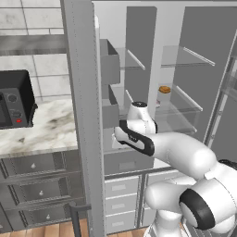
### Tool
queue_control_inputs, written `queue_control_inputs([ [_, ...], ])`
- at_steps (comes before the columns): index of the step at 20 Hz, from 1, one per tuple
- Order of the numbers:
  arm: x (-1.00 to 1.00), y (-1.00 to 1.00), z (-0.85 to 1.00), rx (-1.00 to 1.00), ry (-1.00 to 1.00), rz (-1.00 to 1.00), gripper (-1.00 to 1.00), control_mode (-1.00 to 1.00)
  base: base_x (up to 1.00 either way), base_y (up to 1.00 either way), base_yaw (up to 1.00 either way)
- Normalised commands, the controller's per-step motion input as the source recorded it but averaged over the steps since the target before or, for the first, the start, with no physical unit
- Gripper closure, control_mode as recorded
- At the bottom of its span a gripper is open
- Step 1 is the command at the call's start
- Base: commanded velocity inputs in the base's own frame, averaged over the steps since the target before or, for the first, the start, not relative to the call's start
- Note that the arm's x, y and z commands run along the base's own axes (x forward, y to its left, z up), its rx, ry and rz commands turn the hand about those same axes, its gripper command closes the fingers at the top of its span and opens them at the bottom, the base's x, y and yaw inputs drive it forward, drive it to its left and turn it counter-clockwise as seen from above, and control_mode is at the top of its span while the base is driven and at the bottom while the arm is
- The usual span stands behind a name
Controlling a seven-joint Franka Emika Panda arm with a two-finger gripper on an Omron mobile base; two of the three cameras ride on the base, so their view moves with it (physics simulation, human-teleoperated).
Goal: Take the broccoli and garlic from the fridge shelf and place them in the freezer drawer to begin freezing them.
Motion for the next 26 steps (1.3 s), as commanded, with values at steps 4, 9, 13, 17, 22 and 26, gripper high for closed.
queue_control_inputs([
  [4, 0.0, -0.17, 0.72, 0.0, -0.05, 0.0, -1.0, -1.0, 0.0, 0.0, 0.0],
  [9, -0.12, -0.41, 0.62, 0.0, -0.21, 0.0, -1.0, -1.0, 0.0, 0.0, 0.0],
  [13, -0.42, -0.66, 0.53, 0.0, -0.27, 0.0, -1.0, -1.0, 0.0, 0.0, 0.0],
  [17, -0.39, -0.8, 0.44, 0.0, -0.3, 0.0, -1.0, -1.0, 0.0, 0.0, 0.0],
  [22, -0.15, -0.81, 0.55, 0.0, -0.29, 0.0, -1.0, -1.0, 0.0, 0.0, 0.0],
  [26, 0.02, -0.68, 0.47, -0.03, -0.21, 0.0, -1.0, -1.0, 0.0, 0.0, 0.0],
])
